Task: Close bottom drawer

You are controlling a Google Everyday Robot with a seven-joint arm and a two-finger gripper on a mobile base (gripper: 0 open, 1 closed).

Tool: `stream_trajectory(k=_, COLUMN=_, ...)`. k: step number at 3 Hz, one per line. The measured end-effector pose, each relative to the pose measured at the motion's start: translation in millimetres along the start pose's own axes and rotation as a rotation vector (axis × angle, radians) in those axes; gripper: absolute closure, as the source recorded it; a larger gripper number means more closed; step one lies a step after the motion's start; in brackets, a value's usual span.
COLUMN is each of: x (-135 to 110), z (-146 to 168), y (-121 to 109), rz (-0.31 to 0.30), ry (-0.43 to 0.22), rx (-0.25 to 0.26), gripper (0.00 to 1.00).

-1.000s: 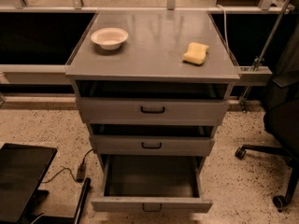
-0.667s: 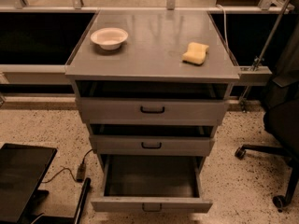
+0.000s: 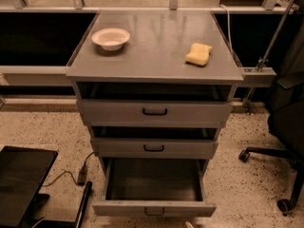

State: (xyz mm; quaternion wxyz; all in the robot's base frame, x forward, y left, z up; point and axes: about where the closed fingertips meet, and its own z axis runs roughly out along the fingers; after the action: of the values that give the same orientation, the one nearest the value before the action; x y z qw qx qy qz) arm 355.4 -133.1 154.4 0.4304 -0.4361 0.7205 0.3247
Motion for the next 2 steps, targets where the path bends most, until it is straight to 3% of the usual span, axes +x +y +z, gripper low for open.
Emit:
stream_trajectory(k=1, x=0, z=0, y=0, rz=0.0, ry=0.0, rx=0.0, gripper=0.0)
stream_trajectory(k=2, x=17, z=-5, y=-27, rz=0.024, ry=0.025, rx=0.042, gripper=0.0)
